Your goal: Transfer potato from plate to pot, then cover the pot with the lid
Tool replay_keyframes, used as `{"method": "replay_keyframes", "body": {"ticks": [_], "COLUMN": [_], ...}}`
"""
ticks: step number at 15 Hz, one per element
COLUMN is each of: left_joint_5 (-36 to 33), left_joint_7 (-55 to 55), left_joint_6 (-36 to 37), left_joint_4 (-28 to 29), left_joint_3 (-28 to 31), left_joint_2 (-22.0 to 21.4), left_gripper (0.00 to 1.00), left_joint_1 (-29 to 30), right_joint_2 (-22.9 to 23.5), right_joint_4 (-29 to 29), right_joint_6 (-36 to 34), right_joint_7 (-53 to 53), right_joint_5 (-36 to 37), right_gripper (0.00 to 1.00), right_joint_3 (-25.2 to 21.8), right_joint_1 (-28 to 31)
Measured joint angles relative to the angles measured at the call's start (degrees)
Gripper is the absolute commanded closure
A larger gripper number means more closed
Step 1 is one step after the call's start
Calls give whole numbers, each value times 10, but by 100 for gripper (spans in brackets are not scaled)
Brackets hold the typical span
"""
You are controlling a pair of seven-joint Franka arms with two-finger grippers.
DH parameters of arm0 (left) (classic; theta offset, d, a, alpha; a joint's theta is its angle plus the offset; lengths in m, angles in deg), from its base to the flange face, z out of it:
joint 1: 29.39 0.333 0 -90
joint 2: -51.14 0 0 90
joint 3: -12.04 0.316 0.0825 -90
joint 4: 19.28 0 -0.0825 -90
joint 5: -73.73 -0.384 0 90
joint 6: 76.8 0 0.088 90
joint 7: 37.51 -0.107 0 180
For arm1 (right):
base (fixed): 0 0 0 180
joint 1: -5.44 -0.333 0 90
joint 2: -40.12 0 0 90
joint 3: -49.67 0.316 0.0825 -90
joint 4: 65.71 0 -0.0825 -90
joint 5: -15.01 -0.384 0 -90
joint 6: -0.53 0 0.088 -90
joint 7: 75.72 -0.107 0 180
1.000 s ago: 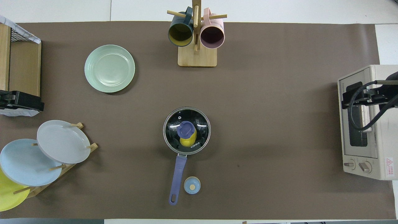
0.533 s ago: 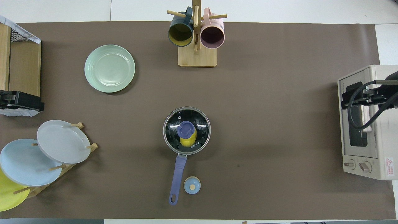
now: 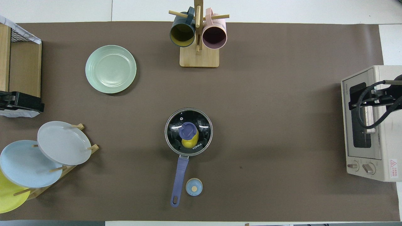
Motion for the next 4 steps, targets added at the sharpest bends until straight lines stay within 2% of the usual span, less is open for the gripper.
{"method": "replay_keyframes", "body": {"ticks": [4], "left_joint_5": [0], "left_joint_7": [0], "left_joint_6": [1], "left_joint_4": [0], "left_joint_3": [0], "left_joint_2": [0], "left_gripper": [0], "left_joint_1": [0], "right_joint_2": [0], "right_joint_4": [-1], "right_joint_6": [1], "right_joint_7": [17], "right_joint_5": [0], "right_gripper": [0], "right_joint_3": [-2], "right_joint_1": [0]}}
